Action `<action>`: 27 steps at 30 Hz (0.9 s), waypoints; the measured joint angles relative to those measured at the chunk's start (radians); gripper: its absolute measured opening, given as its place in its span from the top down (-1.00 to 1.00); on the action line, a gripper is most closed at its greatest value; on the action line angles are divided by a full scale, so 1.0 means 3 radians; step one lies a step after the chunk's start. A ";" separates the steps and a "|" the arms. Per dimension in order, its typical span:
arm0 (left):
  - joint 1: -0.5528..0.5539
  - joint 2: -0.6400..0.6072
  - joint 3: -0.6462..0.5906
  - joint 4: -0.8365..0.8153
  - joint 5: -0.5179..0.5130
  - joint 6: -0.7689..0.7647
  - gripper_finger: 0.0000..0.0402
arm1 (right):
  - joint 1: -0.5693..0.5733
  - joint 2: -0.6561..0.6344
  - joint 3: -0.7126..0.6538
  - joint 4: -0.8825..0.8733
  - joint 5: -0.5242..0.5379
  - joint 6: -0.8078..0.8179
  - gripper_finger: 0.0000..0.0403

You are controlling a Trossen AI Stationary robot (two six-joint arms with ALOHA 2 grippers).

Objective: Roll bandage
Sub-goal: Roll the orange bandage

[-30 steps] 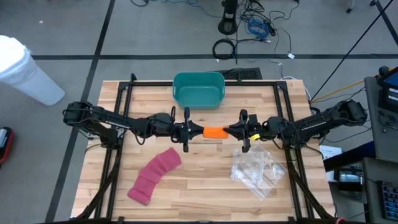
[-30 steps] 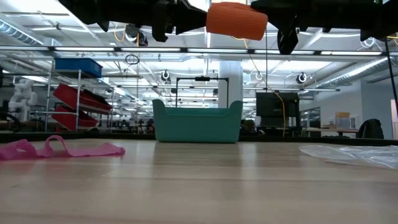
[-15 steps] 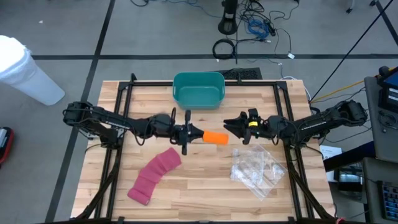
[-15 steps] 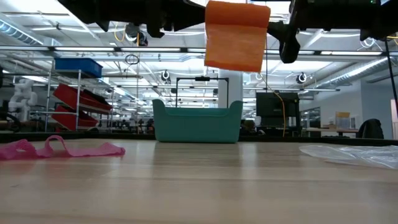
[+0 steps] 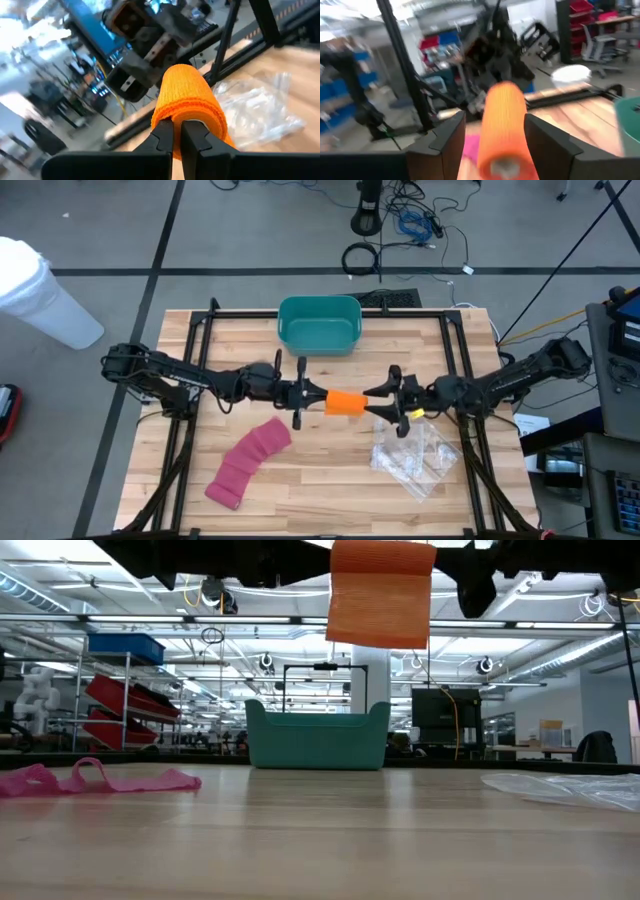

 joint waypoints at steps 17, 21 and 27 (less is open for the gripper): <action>-0.0435 0.0665 -0.0704 0.1408 -0.0113 -0.1252 0.96 | 0.0393 0.0046 -0.0001 -0.0370 0.0386 0.0126 0.09; -0.0401 0.1200 -0.0704 0.1910 -0.0196 -0.1353 0.96 | 0.0393 0.0068 -0.0001 -0.0469 0.0384 0.0258 0.09; -0.0136 0.1902 -0.0646 0.2347 -0.0205 -0.1495 0.96 | 0.0384 0.0380 -0.0001 -0.0513 0.0448 0.0378 0.09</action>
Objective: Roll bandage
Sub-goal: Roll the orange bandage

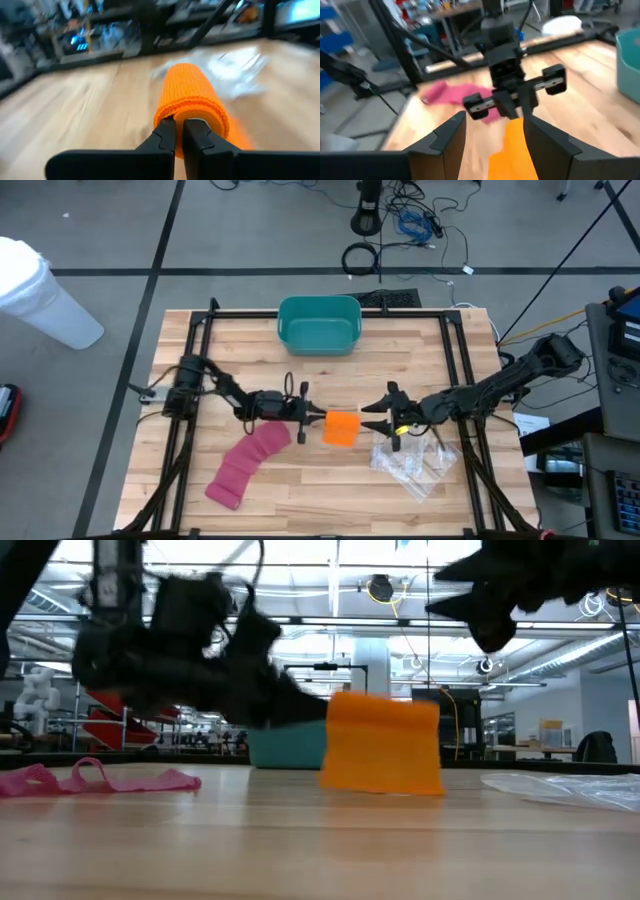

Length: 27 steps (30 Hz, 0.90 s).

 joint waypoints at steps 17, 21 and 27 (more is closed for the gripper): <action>0.0243 0.0341 0.0161 -0.0036 0.0008 0.0592 0.92 | -0.0168 0.1434 -0.0001 0.0917 0.0544 -0.0055 0.09; 0.0278 0.0340 0.0209 -0.0142 -0.0005 0.0593 0.85 | -0.0260 0.1542 -0.0001 0.0951 0.0540 -0.0017 0.09; 0.0302 0.0338 0.0302 -0.0354 -0.0082 0.0593 0.72 | -0.0353 0.1616 -0.0001 0.0932 0.0528 -0.0017 0.09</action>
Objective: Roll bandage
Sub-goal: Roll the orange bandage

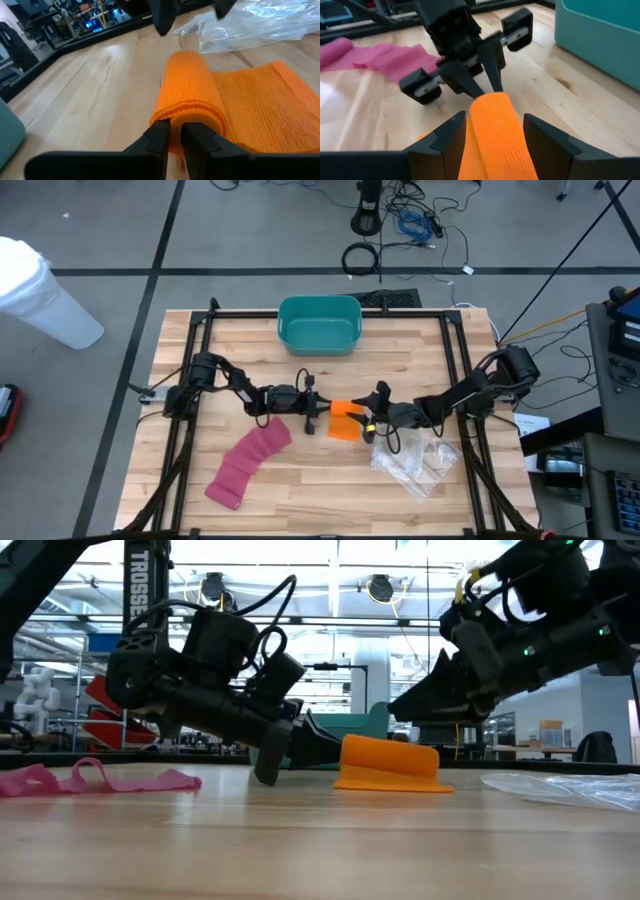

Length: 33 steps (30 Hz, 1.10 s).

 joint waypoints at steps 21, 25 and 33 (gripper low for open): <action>0.0008 -0.0159 0.0072 -0.0498 -0.0063 0.0035 0.20 | -0.0179 0.0022 0.0001 -0.0024 -0.0178 -0.0089 0.09; 0.0008 -0.0159 0.0072 -0.0515 -0.0064 -0.0047 0.20 | -0.0180 0.0022 0.0001 -0.0012 -0.0182 -0.0079 0.09; -0.0030 -0.0159 0.0072 -0.0504 -0.0101 -0.0003 0.21 | -0.0179 0.0022 0.0001 -0.0007 -0.0183 -0.0068 0.09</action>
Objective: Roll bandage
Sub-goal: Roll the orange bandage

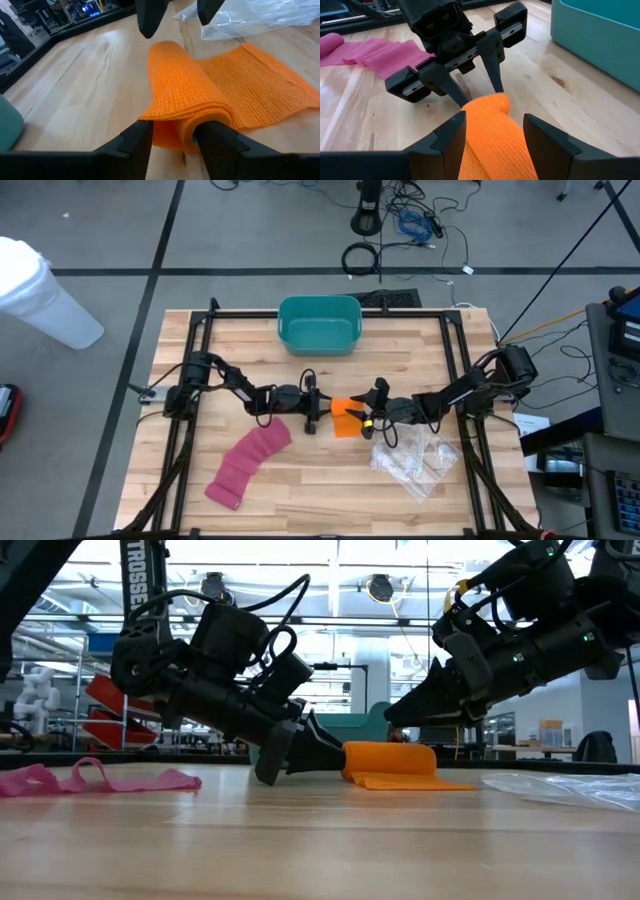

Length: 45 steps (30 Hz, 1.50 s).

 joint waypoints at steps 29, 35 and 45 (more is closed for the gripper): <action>0.0268 0.0003 -0.0004 -0.0015 0.0310 -0.0083 0.87 | -0.0084 0.0000 0.0000 0.0008 -0.0001 -0.0010 0.09; 0.0284 0.0003 -0.0003 -0.0076 0.0266 -0.0087 0.91 | -0.0102 0.0000 0.0000 0.0006 0.0012 -0.0017 0.09; 0.0287 -0.0008 0.0004 -0.0196 0.0260 -0.0113 0.80 | -0.0191 -0.0001 -0.0001 -0.0120 0.0002 -0.0011 0.09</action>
